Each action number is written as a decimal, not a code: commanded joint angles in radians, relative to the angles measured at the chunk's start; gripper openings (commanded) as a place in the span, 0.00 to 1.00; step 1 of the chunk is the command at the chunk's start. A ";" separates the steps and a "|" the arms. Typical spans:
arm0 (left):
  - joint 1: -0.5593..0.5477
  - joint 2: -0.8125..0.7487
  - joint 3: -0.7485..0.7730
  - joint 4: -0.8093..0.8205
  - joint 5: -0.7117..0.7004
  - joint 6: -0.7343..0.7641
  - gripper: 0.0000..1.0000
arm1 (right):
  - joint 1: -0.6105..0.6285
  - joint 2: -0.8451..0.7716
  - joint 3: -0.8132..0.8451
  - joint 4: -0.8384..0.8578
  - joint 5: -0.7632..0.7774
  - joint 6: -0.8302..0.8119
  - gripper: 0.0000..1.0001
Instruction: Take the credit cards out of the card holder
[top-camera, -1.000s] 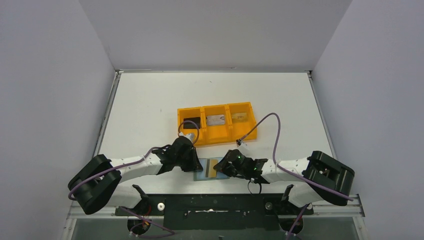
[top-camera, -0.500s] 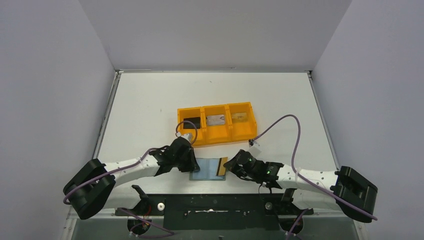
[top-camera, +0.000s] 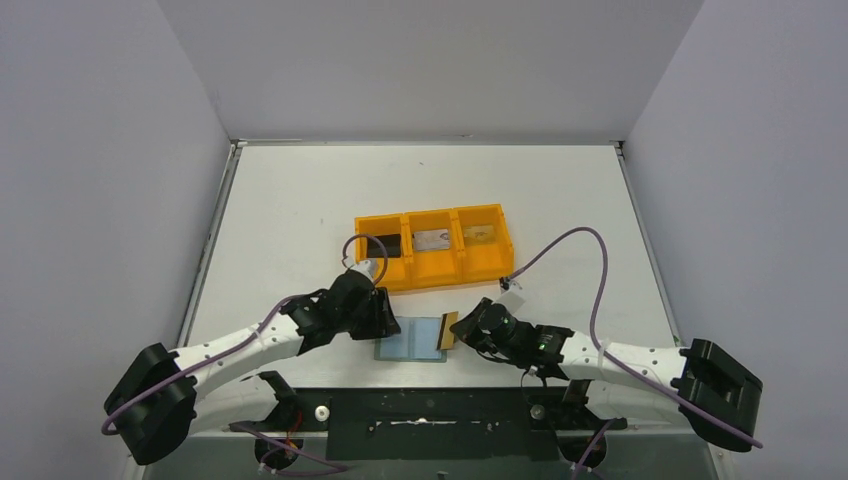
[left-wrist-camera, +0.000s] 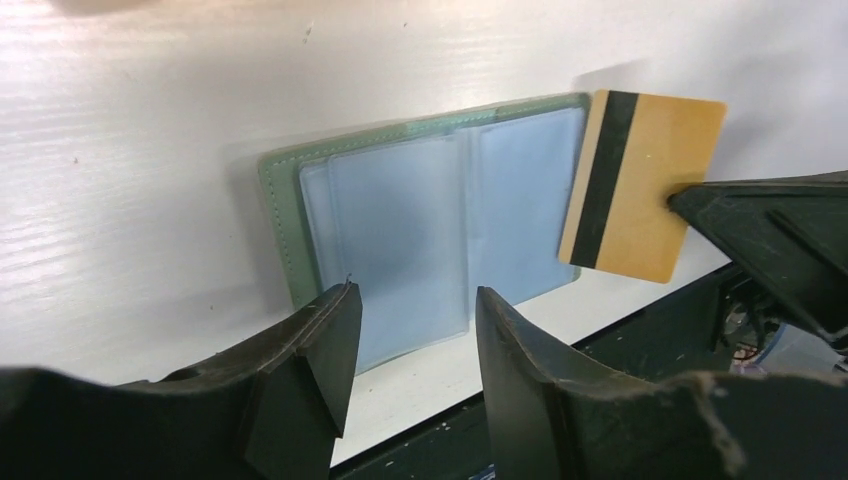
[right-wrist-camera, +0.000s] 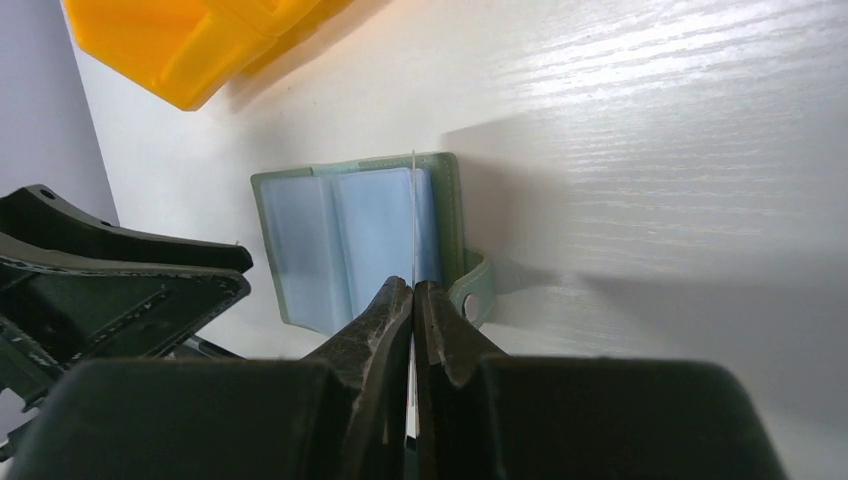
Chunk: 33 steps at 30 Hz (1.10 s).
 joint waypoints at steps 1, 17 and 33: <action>0.007 -0.072 0.080 -0.062 -0.063 0.028 0.47 | 0.003 -0.049 0.028 0.067 0.046 -0.065 0.00; 0.102 -0.267 0.150 -0.247 -0.240 0.086 0.70 | 0.070 0.061 0.150 0.121 0.034 -0.229 0.00; 0.120 -0.562 0.164 -0.271 -0.411 0.287 0.88 | 0.022 -0.104 0.400 -0.209 0.555 -0.937 0.01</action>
